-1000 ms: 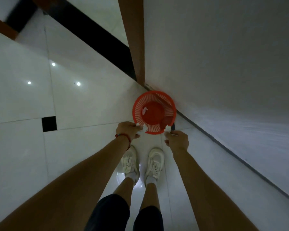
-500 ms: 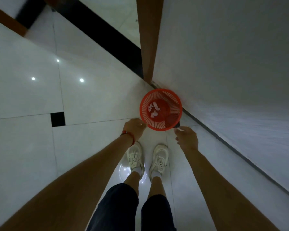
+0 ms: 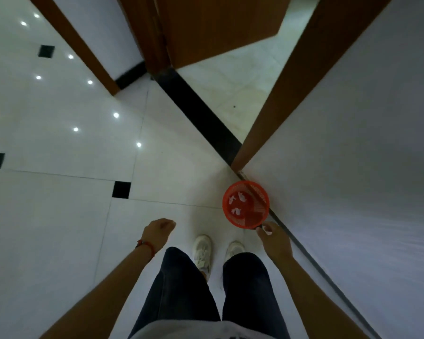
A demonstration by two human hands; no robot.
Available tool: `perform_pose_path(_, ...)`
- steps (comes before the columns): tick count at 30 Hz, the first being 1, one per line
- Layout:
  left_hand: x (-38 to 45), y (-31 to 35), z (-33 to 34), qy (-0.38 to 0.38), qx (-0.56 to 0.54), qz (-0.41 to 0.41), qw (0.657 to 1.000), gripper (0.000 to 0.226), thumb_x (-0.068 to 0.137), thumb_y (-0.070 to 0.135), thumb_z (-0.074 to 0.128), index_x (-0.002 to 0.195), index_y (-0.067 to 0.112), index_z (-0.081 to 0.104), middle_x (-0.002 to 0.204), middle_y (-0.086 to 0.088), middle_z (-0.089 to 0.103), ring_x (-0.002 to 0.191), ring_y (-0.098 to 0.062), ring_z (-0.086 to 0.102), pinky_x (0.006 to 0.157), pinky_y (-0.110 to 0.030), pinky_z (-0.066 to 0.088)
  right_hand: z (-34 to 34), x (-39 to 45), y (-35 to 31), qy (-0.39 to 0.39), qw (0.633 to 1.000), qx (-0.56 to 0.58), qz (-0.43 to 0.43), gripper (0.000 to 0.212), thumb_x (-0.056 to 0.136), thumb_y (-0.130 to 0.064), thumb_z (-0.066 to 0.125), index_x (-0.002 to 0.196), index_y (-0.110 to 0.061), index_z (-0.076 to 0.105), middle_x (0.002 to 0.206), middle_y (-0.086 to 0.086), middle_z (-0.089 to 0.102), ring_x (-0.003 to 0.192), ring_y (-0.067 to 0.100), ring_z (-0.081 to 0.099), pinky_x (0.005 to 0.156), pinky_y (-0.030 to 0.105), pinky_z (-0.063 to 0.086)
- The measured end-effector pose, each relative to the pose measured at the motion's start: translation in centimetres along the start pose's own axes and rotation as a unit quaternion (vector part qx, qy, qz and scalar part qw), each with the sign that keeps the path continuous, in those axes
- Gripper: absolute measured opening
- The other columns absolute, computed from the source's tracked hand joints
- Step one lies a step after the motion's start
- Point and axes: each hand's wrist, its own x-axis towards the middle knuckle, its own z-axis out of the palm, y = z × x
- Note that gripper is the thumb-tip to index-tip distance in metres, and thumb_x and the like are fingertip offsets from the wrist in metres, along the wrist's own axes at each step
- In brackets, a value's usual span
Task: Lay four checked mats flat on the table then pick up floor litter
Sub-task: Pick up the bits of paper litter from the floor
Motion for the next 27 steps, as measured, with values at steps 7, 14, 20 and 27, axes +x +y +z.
perform_pose_path(7, -4.9, -3.0, -3.5, 0.08, -0.276, -0.117, 0.951, 0.029, 0.092, 0.016, 0.051, 0.11, -0.005, 0.06, 0.095, -0.014, 0.06, 0.088, -0.026, 0.054, 0.065, -0.027, 0.045, -0.6, -1.3, -5.1, -0.055, 0.993, -0.054, -0.087, 0.021, 0.092, -0.02, 0.053, 0.103, -0.005, 0.063, 0.105, 0.016, 0.064, 0.087, 0.024, 0.056, 0.073, 0.029, 0.042)
perform_pose_path(14, -12.6, -5.3, -1.6, 0.195, -0.353, -0.157, 0.901, 0.027, 0.092, 0.018, 0.051, 0.109, 0.0, 0.062, 0.096, -0.014, 0.064, 0.087, -0.024, 0.058, 0.087, -0.037, 0.049, -2.1, 0.5, -9.2, -0.146, 0.965, -0.15, -0.155, 0.03, 0.095, -0.02, 0.048, 0.12, -0.005, 0.058, 0.126, 0.019, 0.058, 0.109, 0.034, 0.054, 0.085, 0.031, 0.041)
perform_pose_path(20, -20.9, -10.3, 3.4, 0.277, -0.463, -0.232, 0.809, 0.025, 0.091, 0.019, 0.052, 0.106, 0.002, 0.064, 0.094, -0.014, 0.066, 0.087, -0.026, 0.061, 0.088, -0.041, 0.05, 1.7, -0.9, -13.7, -0.215, 0.923, -0.237, -0.214, 0.03, 0.095, -0.015, 0.045, 0.119, -0.002, 0.057, 0.119, 0.02, 0.061, 0.097, 0.034, 0.057, 0.082, 0.037, 0.046)
perform_pose_path(27, -30.5, -17.5, 10.5, 0.356, -0.604, -0.319, 0.638, 0.02, 0.094, 0.017, 0.048, 0.098, 0.002, 0.06, 0.092, -0.014, 0.059, 0.084, -0.026, 0.054, 0.069, -0.029, 0.045, 12.7, -8.4, -17.0, -0.329, 0.821, -0.348, -0.313, 0.031, 0.093, -0.02, 0.053, 0.117, -0.001, 0.058, 0.111, 0.016, 0.064, 0.085, 0.026, 0.06, 0.077, 0.031, 0.046)
